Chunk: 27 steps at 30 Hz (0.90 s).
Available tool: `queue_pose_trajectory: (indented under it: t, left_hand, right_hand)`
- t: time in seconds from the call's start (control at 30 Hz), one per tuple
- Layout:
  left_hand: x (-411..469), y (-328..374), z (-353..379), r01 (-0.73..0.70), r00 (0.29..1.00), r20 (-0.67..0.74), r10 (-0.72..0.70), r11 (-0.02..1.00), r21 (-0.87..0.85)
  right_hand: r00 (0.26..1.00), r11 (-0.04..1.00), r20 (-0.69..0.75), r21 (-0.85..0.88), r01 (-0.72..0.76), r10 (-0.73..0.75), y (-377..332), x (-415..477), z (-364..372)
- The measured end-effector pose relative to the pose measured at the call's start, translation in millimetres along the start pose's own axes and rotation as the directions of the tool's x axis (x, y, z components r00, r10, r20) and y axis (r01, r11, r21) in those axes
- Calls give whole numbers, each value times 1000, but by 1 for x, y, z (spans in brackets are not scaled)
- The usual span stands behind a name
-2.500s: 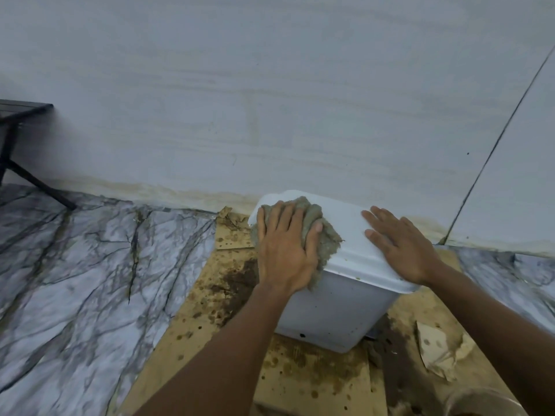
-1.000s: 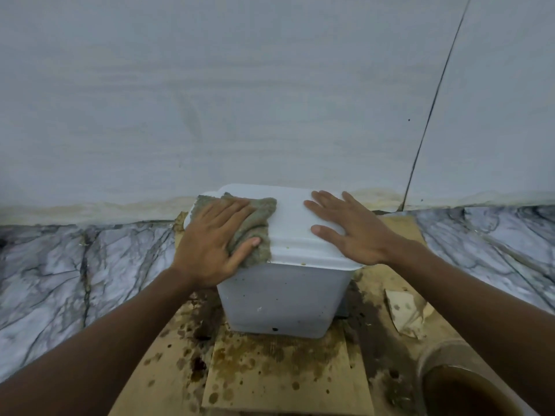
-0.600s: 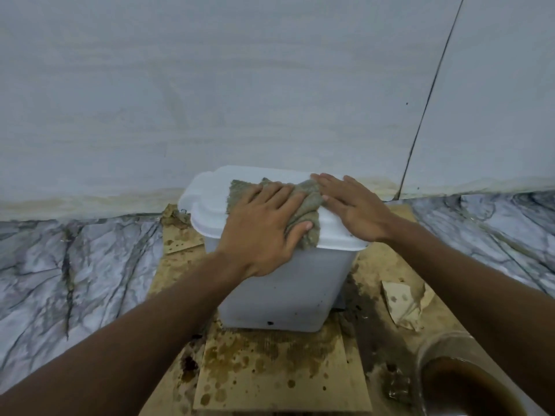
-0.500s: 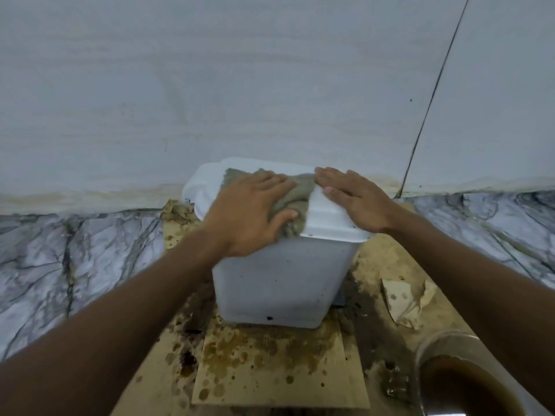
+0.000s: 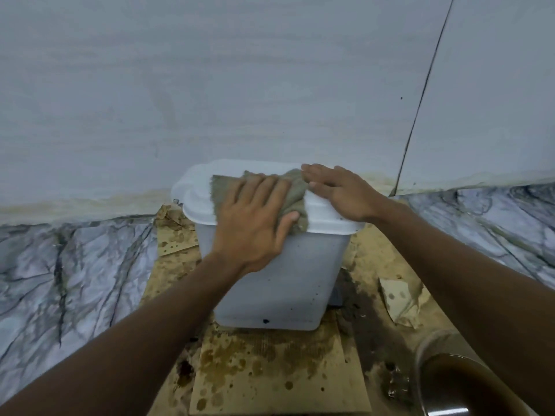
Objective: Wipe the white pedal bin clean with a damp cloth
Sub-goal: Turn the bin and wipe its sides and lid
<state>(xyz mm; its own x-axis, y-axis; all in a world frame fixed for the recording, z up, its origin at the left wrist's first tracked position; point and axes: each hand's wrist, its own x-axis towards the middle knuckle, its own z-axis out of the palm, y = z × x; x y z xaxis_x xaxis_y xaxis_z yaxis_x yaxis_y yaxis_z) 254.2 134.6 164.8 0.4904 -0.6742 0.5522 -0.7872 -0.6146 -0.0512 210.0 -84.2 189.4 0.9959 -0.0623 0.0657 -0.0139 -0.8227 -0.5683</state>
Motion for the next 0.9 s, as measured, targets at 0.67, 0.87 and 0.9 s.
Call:
queue_pose_trajectory:
  t: [0.67,0.87,0.9]
  left_hand:
    - [5,-9,-7,-56,998,9,57,989,-138]
    - [22,-51,-42,-78,971,190,147,941,-329]
    - [18,-62,-45,-50,972,202,122,942,-331]
  right_hand:
    - [1000,1000,12,14,-18,18,-3,-7,0]
    - [1000,997,31,73,0,-2,1,-10,-3]
    - [999,996,36,84,5,-8,1,-9,-3]
